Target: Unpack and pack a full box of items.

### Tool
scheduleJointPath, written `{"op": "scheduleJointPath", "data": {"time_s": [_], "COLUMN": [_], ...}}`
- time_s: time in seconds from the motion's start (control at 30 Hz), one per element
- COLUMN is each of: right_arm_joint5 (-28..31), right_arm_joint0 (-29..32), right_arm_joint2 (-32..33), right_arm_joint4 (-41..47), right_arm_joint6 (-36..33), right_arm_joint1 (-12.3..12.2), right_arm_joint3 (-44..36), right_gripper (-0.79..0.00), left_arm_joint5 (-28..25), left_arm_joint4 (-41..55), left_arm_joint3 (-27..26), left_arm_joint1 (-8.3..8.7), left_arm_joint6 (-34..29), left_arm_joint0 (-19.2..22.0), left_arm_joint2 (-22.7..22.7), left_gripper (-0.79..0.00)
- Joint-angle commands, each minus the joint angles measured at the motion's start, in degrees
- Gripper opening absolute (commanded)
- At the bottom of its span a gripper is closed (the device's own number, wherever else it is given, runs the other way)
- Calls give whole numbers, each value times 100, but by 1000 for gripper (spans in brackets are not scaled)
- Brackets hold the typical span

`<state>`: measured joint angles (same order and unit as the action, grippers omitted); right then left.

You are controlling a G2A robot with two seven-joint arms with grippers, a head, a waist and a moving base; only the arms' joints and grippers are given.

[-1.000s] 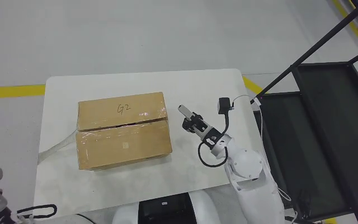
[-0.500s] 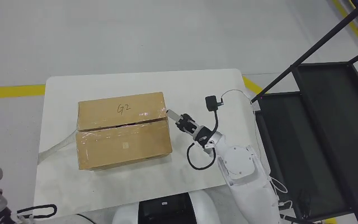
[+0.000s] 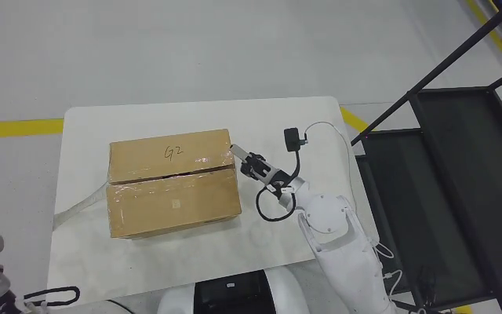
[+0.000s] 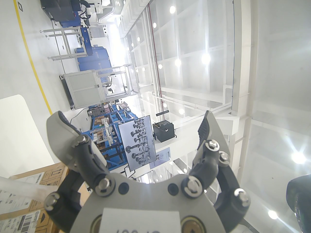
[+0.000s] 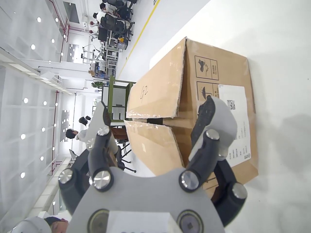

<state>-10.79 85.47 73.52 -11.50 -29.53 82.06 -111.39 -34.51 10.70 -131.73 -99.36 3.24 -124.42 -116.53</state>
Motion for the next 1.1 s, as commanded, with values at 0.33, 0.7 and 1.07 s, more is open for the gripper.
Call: {"op": "scheduleJointPath", "data": {"time_s": [0.33,0.7,1.07], "right_arm_joint5": [-105,-192,-180], "right_arm_joint0": [-101,-193,-296], "right_arm_joint2": [-96,-159,-169], "right_arm_joint4": [230,361,723], "right_arm_joint6": [-4,35,25], "right_arm_joint1": [-42,-82,-113], "right_arm_joint3": [39,160,297], "right_gripper": [-212,-311,-342], "left_arm_joint5": [1,1,1], "left_arm_joint4": [0,0,0], "left_arm_joint3": [-1,-1,-1], "left_arm_joint1": [0,0,0], "left_arm_joint6": [3,3,3], "left_arm_joint0": [0,0,0], "left_arm_joint2": [0,0,0], "left_gripper": [0,0,0]}}
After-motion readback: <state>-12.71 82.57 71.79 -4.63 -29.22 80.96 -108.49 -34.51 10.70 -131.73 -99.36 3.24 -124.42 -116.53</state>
